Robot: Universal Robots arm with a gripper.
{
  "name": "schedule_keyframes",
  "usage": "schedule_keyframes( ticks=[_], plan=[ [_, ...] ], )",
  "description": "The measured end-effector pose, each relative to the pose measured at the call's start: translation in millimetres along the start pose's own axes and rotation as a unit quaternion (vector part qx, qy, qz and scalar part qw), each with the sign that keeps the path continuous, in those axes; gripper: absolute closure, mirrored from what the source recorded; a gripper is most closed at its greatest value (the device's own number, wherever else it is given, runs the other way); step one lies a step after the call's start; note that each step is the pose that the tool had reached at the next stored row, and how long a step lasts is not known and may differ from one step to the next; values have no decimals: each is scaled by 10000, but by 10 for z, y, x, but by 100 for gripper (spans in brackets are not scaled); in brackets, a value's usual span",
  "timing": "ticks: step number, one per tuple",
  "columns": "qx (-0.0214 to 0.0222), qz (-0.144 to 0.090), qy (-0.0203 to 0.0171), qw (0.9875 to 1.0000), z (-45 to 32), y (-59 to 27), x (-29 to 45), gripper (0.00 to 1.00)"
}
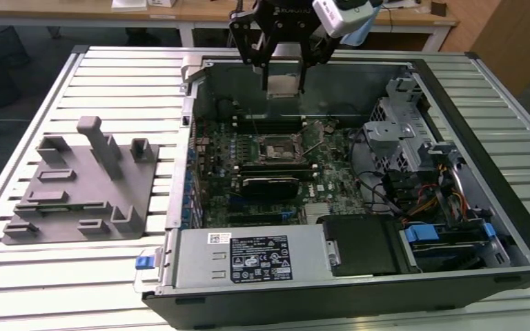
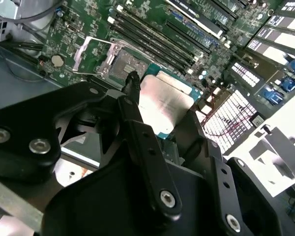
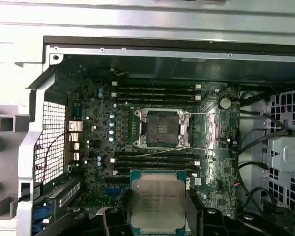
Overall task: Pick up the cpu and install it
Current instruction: 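Pick up the cpu and move it towards the insertion slot, then place the cpu into insertion slot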
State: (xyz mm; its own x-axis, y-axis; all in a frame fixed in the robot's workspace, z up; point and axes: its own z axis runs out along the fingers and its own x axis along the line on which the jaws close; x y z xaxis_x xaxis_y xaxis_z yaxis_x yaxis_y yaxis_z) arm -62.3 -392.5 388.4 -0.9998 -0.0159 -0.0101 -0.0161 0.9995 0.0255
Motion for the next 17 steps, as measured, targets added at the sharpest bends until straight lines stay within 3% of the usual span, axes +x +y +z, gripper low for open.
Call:
schedule_keyframes(
  ticks=[11,17],
  plan=[
    [0,39,-1,10000,0,0,-2,47],
    [5,472,-12,9989,3,3,-2,47]
  ],
)
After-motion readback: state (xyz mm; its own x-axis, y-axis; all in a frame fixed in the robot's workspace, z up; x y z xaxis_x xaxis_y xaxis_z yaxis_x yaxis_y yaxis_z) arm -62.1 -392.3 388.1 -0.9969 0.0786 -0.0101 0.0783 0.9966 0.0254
